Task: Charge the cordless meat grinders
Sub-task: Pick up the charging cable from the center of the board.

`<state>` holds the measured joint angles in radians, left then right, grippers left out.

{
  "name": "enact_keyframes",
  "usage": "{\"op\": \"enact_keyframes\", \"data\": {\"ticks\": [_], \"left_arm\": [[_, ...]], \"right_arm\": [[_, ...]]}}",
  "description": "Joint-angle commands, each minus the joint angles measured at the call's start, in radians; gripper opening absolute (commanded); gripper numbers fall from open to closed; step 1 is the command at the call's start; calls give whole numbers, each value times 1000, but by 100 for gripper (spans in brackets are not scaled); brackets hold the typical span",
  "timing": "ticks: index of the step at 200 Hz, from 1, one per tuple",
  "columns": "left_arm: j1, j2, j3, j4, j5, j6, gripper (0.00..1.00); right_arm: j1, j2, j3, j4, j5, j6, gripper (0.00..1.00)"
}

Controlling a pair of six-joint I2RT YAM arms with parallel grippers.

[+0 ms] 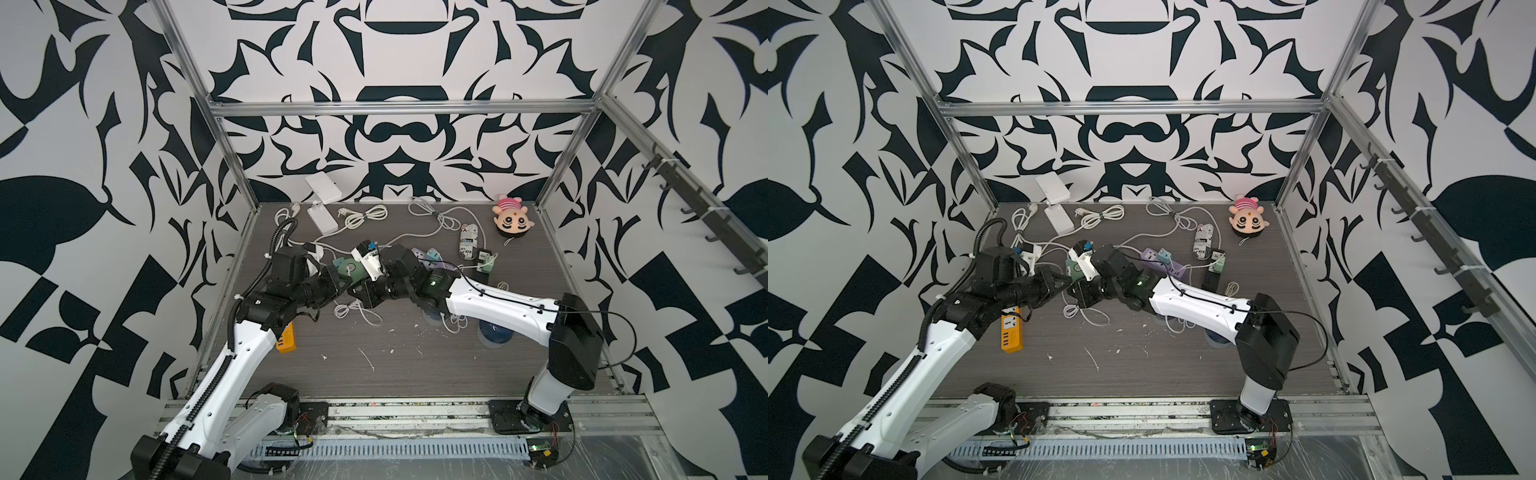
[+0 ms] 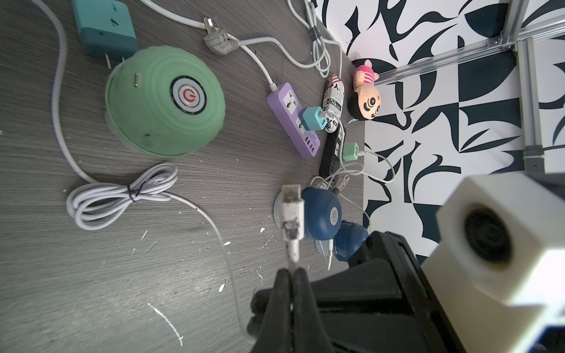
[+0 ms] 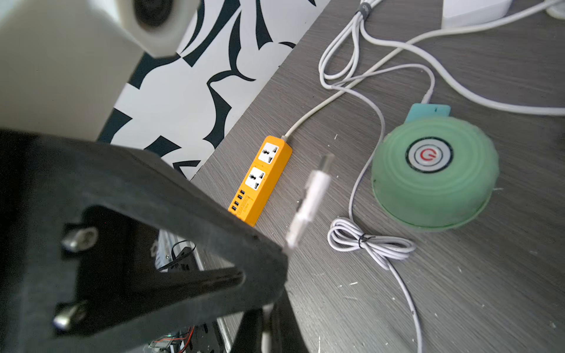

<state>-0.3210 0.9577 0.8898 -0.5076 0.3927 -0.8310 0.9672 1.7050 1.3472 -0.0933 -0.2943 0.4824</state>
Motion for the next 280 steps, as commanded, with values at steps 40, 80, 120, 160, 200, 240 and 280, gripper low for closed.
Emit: {"op": "enact_keyframes", "data": {"ticks": [40,80,120,160,200,240,280], "left_arm": [[0,-27,20,-26,-48,5,78],[0,43,-23,333,160,-90,77],[-1,125,-58,645,285,-197,69],[-2,159,-77,768,328,-237,68],[-3,172,-62,769,327,-237,53],[-4,171,-54,689,325,-193,42],[-14,154,-75,677,330,-181,33]], "right_arm": [[-62,-78,-2,-10,-83,6,0],[-172,-174,-81,-15,-315,28,0],[-235,-237,-138,12,-464,66,0],[-247,-228,-146,74,-556,114,0],[-246,-214,-140,87,-574,125,0],[-248,-215,-143,95,-562,131,0],[-248,-203,-140,115,-563,145,0]]}}
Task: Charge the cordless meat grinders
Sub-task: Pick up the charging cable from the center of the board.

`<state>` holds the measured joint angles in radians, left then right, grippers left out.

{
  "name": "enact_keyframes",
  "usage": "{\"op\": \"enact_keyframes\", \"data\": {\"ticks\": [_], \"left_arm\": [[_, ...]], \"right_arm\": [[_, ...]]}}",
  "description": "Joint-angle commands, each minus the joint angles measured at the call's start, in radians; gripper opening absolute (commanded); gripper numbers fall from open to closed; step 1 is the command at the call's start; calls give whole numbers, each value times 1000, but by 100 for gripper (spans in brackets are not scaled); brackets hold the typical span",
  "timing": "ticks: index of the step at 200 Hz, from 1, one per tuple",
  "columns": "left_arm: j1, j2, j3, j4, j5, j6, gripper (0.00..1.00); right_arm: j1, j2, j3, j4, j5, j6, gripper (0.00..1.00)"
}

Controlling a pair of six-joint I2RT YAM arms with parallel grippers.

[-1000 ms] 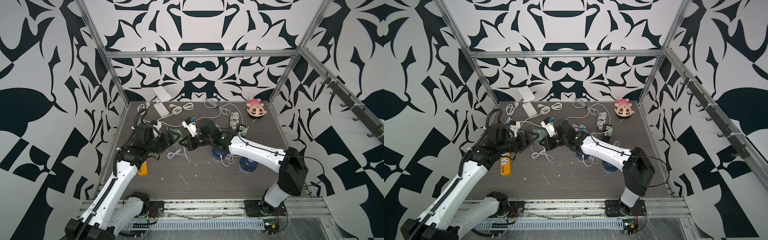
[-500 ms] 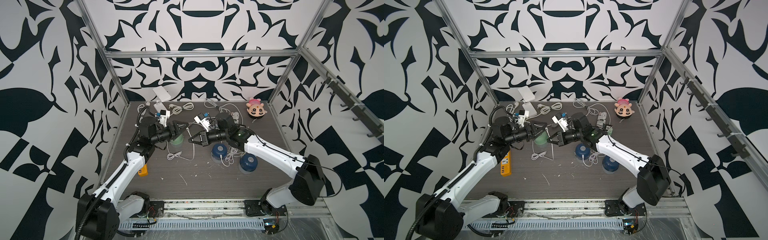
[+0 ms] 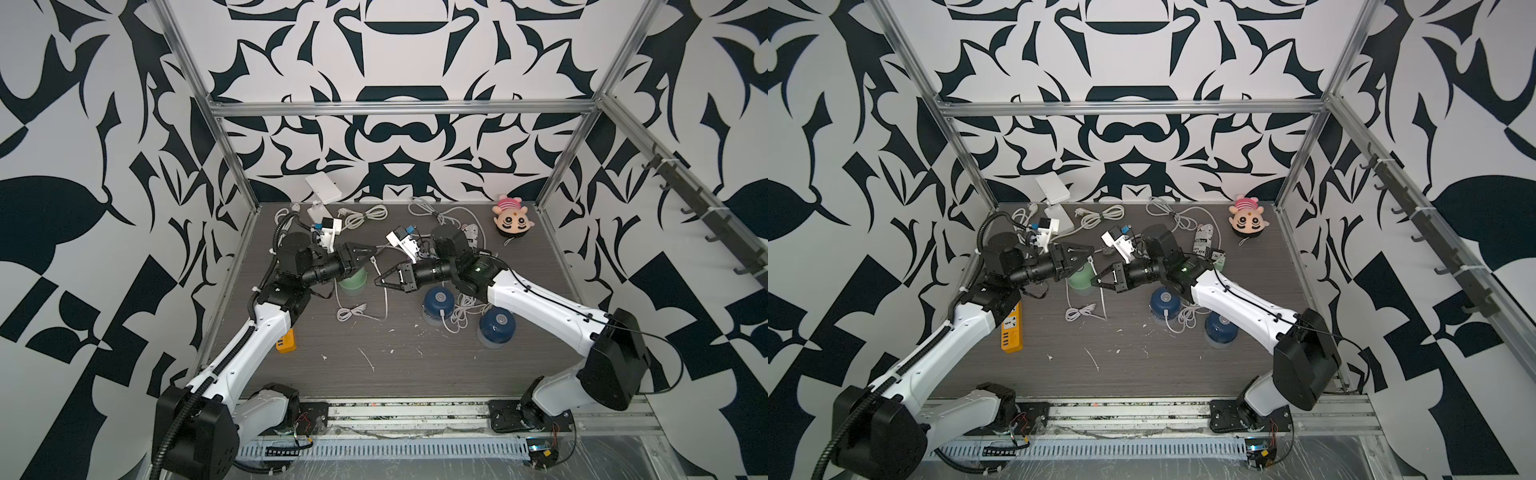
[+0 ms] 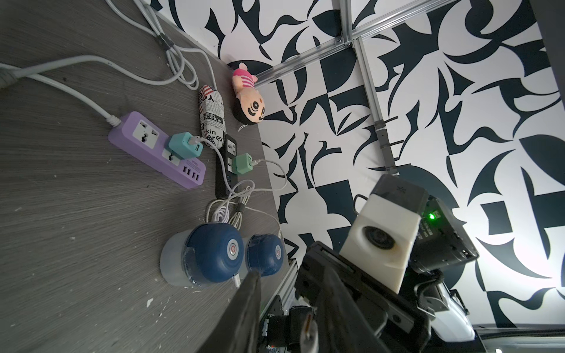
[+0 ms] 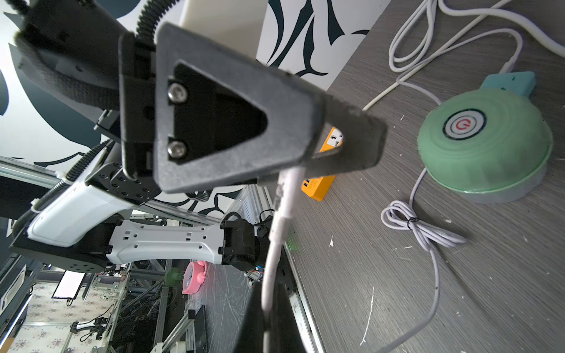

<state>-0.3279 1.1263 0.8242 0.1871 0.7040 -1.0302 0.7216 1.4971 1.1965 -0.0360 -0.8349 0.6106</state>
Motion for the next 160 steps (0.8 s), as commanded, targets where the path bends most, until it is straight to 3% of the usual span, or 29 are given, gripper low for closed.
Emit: {"op": "enact_keyframes", "data": {"ticks": [1,36,84,122,160], "left_arm": [[-7,-15,-10,-17,19,18,33],[-8,-16,-7,-23,18,22,25],[-7,-18,-8,-36,29,28,2],[-7,-33,-10,-86,2,48,0],[-9,-43,18,-188,-68,94,0]], "right_arm": [[-2,5,11,58,-22,18,0],[-2,14,16,52,-24,20,0],[-11,11,15,36,-3,17,0],[-14,-2,67,-114,97,-60,37],[16,-5,209,-385,331,-204,41]]}}
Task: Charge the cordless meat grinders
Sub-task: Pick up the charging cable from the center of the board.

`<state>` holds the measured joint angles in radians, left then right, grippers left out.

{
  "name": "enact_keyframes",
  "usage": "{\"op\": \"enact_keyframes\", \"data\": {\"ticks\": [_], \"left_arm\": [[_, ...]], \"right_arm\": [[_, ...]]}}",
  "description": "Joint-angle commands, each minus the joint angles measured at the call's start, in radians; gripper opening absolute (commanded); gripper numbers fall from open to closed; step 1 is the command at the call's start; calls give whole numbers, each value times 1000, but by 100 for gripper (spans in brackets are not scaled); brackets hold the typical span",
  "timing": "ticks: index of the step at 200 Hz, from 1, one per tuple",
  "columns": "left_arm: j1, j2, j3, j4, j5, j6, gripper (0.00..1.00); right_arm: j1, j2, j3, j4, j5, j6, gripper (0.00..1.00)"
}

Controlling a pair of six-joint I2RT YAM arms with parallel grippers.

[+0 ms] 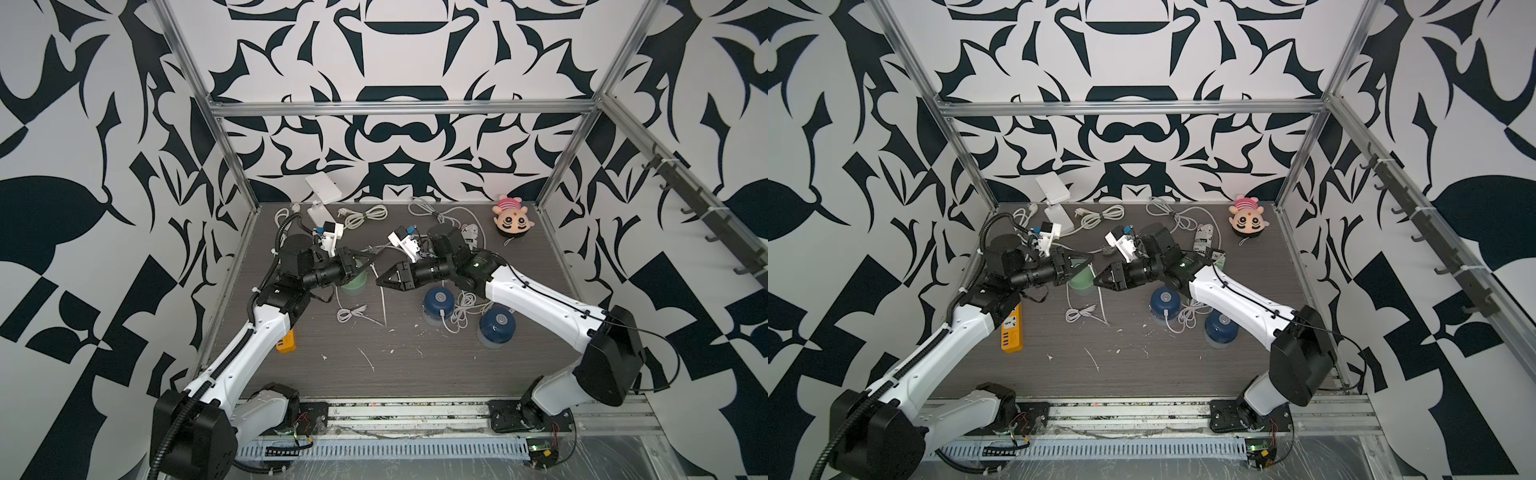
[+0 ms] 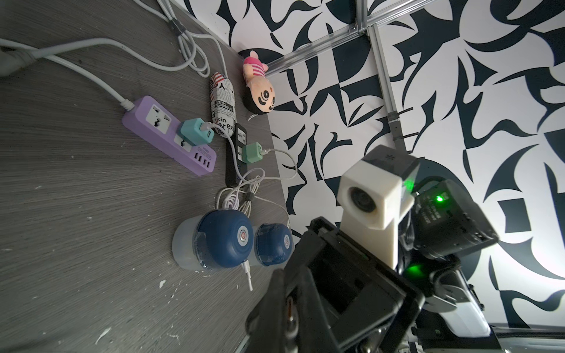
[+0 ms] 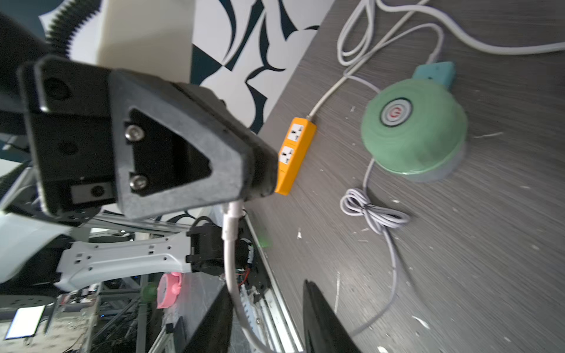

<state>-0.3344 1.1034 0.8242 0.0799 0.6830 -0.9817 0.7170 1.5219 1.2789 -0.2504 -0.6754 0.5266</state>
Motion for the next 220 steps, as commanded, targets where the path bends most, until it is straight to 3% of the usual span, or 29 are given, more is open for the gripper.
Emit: {"op": "enact_keyframes", "data": {"ticks": [1,85,96,111,162,220], "left_arm": [[-3,-20,19,-83,-48,46,0],[-3,-24,30,-164,-117,59,0],[-3,-26,29,-168,-122,61,0],[-2,-31,26,-175,-127,60,0],[-3,-38,28,-197,-126,63,0],[-3,-44,21,-203,-122,60,0]], "right_arm": [[22,-29,130,-177,176,-123,41],[156,117,393,-439,430,-236,39],[167,140,419,-452,443,-242,38],[177,167,450,-463,456,-246,29],[190,235,529,-493,482,-256,27],[193,273,574,-509,493,-260,15]]}}
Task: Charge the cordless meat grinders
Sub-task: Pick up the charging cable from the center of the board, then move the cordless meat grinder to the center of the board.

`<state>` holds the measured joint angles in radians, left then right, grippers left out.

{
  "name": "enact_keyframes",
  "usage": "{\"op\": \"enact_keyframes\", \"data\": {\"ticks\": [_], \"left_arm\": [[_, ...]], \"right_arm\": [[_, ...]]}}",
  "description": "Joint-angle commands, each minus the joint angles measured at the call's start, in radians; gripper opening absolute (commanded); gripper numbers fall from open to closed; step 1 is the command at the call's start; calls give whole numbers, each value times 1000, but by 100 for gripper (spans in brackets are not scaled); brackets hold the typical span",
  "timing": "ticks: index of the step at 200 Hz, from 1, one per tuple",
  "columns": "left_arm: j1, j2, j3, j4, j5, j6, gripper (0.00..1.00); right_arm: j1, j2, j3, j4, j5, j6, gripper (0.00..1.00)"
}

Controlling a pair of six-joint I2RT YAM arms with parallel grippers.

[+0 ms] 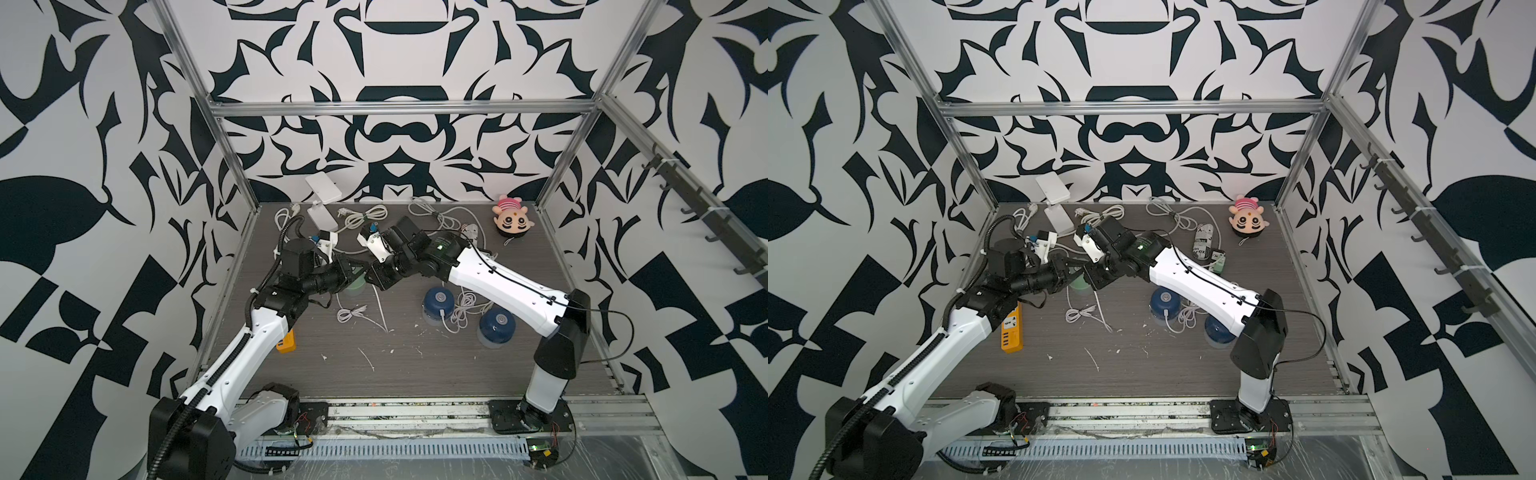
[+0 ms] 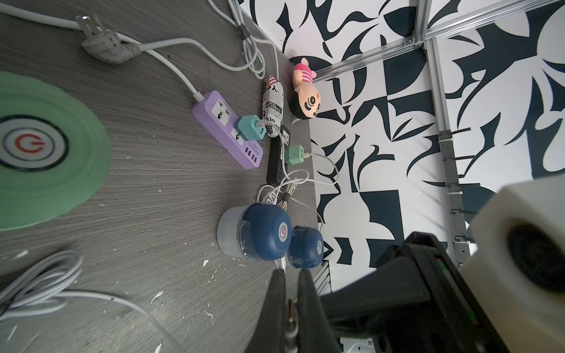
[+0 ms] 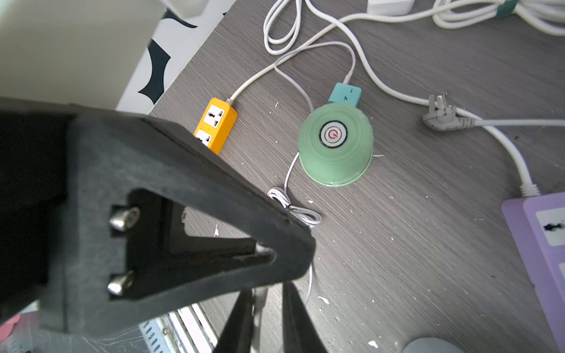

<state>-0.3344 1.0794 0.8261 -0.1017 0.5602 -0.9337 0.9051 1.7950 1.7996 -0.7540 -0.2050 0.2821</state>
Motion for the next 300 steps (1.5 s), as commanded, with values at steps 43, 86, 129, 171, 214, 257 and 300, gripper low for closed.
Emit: {"op": "enact_keyframes", "data": {"ticks": [43,86,129,171,214,257,300], "left_arm": [[-3,-18,21,-20,8,6,0],[-3,-23,19,-19,9,2,0],[-3,-35,29,-55,-14,10,53],[27,-46,79,-222,-158,81,92],[38,59,149,-370,-336,224,94],[39,252,210,-358,-448,320,96],[48,430,312,-365,-493,401,96]], "right_arm": [[9,20,79,-7,22,-12,14],[9,30,87,-2,42,-1,0],[10,24,76,-7,67,-9,0],[-7,-27,-5,-11,100,-24,0],[-43,-118,-158,-3,128,-32,0],[-58,-195,-297,44,125,-16,0],[-58,-231,-360,71,118,-4,0]]}}
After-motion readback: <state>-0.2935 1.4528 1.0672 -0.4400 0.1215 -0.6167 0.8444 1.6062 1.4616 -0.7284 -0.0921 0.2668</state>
